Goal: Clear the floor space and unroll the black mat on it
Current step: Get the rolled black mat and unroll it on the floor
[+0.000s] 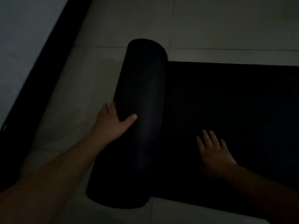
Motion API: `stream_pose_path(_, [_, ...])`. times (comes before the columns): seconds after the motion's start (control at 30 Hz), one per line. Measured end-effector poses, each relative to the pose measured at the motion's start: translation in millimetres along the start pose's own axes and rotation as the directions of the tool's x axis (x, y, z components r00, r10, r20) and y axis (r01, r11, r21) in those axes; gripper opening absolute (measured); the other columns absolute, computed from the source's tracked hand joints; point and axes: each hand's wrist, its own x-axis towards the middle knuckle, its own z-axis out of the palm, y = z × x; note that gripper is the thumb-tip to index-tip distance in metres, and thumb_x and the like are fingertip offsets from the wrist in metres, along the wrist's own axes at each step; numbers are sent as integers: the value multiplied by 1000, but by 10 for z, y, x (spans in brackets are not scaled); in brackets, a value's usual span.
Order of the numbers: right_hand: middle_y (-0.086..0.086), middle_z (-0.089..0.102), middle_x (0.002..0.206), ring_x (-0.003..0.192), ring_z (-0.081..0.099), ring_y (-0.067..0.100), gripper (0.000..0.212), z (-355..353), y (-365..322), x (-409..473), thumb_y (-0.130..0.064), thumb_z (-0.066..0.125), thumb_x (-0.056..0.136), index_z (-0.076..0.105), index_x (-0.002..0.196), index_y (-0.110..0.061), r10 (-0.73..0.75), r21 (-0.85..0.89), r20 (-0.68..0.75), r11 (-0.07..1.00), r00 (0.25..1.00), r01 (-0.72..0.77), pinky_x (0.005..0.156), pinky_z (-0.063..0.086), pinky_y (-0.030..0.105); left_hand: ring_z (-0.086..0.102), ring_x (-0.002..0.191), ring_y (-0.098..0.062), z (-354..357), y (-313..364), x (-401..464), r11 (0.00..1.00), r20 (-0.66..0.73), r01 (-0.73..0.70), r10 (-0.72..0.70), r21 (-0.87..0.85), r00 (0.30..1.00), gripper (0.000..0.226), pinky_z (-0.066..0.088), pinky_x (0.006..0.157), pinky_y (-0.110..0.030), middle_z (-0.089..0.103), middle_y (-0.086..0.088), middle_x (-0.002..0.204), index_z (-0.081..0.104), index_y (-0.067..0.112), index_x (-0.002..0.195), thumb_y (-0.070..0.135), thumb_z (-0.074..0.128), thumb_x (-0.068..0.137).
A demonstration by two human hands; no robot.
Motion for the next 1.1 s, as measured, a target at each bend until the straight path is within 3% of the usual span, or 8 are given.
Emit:
stream_pose_path(0.07, [11,-20,160,147,-15,36,100,-81,-351,153,-64,44,80,-8,152,-19,-68,26,-108,997,992,71,117,10,58,17,145,-37,98,166,-188,868,-136,-282,363,408,922,98,25,114,-55,16,-13,159,17,16,148,69,47,71])
stream_pose_path(0.13, [9,-24,159,146,-17,37,102,-144,-637,300,-64,47,79,-12,151,-22,-54,77,-70,995,996,60,117,6,58,14,146,-36,322,378,-405,666,-75,-565,676,486,733,90,18,116,-57,18,-10,159,25,15,146,55,52,69])
stream_pose_path(0.2, [7,-28,157,144,-21,39,101,-144,-779,410,-61,50,81,-14,151,-26,-13,92,38,996,999,9,117,5,59,10,147,-34,578,492,-550,534,97,-702,760,471,643,85,8,119,-55,19,-10,159,30,17,145,52,52,72])
stream_pose_path(0.3, [9,-30,157,143,-23,40,104,-126,-829,464,-66,50,80,-17,150,-27,27,49,103,998,994,-33,117,7,59,-6,148,-34,763,350,-457,497,312,-706,657,504,686,79,-6,119,-52,3,-11,161,20,23,149,57,45,82])
stream_pose_path(0.37, [9,-29,157,144,-21,41,108,-121,-845,462,-71,50,76,-17,149,-27,39,44,97,998,995,-43,116,9,59,-9,147,-35,770,113,-317,513,336,-651,577,559,744,80,-10,119,-51,-1,-16,161,18,22,150,59,42,83])
stream_pose_path(0.73, [9,-36,153,142,-23,44,118,-79,-837,579,-82,47,68,-24,146,-28,50,7,191,999,980,-52,114,8,61,2,147,-37,232,-1245,171,760,99,-170,138,628,985,98,14,115,-58,3,-14,161,12,21,150,73,38,72])
stream_pose_path(0.97, [9,-39,152,141,-25,43,118,-176,-822,568,-78,52,70,-25,145,-29,34,17,254,999,966,-40,115,6,61,23,140,-40,-188,-1737,379,875,66,-59,31,481,997,88,38,107,-50,10,-16,160,9,9,150,28,58,79])
stream_pose_path(1.1, [19,-23,157,143,-13,48,111,-337,-1094,567,-65,57,77,-9,151,-15,47,-9,195,999,980,-46,114,12,63,39,129,-49,-386,-1988,508,940,-63,-10,33,340,997,85,35,108,-51,29,-32,148,13,-3,148,6,60,77])
